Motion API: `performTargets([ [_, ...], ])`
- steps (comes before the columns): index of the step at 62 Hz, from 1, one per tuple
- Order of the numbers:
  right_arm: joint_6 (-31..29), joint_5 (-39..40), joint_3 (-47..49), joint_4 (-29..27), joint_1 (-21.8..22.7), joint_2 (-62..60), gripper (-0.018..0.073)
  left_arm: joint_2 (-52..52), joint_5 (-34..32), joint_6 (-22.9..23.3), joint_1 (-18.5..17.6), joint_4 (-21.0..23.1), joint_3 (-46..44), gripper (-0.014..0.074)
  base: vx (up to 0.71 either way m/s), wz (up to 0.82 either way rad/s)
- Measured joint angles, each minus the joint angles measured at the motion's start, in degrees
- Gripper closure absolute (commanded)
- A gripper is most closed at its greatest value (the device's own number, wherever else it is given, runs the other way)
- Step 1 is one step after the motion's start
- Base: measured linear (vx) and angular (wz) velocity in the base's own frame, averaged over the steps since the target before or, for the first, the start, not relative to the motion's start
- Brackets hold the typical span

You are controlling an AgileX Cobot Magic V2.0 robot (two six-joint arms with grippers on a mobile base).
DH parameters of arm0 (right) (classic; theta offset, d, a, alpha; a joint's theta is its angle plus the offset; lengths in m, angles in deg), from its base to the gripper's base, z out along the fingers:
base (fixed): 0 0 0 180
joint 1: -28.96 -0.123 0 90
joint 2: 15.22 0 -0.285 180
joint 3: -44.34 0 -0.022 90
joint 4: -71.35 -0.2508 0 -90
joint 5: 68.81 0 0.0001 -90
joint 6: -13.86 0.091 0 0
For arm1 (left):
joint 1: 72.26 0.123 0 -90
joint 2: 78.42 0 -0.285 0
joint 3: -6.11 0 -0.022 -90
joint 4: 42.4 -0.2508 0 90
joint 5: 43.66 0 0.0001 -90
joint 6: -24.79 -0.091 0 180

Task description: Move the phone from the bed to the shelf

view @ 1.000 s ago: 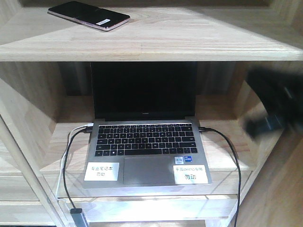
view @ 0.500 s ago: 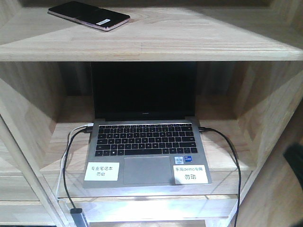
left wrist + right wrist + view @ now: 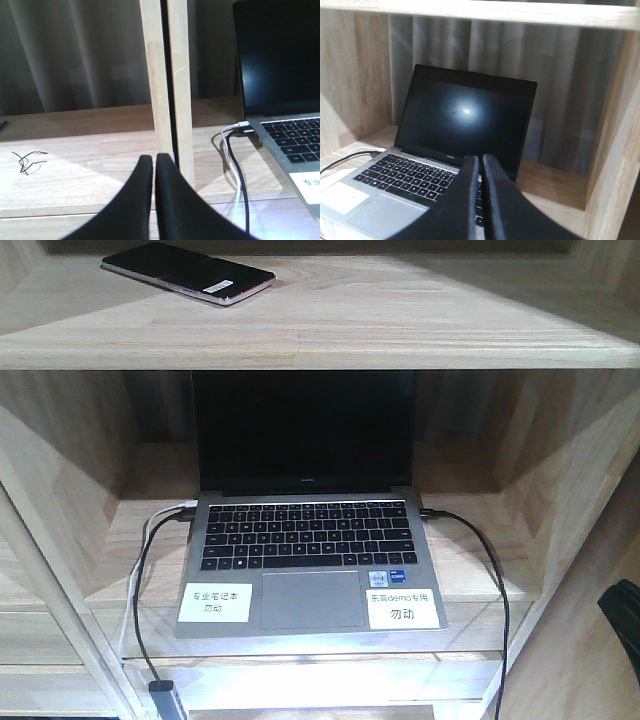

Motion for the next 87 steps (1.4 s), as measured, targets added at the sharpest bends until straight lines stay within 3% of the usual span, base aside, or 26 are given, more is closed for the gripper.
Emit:
performTargets([
  [31,0.0,0.3,0.0,-0.12,0.0,0.0,0.0563,0.0,0.0,0.0,0.0,0.0,0.0,0.0596,0.0,0.0],
  [43,0.05,0.3,0.0,-3.83,0.0,0.0,0.0563,0.0,0.0,0.0,0.0,0.0,0.0,0.0596,0.0,0.0],
  [51,0.18,0.25,0.0,-2.47,0.0,0.0,0.0563,0.0,0.0,0.0,0.0,0.0,0.0,0.0596,0.0,0.0],
  [60,6.77,-0.12,0.0,7.51,0.0,0.0,0.0563,0.0,0.0,0.0,0.0,0.0,0.0,0.0596,0.0,0.0],
  [76,35.25,-1.08,0.0,34.19,0.0,0.0,0.0563,0.0,0.0,0.0,0.0,0.0,0.0,0.0596,0.0,0.0],
  [82,41.91,-1.35,0.0,39.73,0.55,0.0,0.0563,0.0,0.0,0.0,0.0,0.0,0.0,0.0596,0.0,0.0],
  [87,43.84,-1.72,0.0,41.2,2.41,0.0,0.0563,0.0,0.0,0.0,0.0,0.0,0.0,0.0596,0.0,0.0],
])
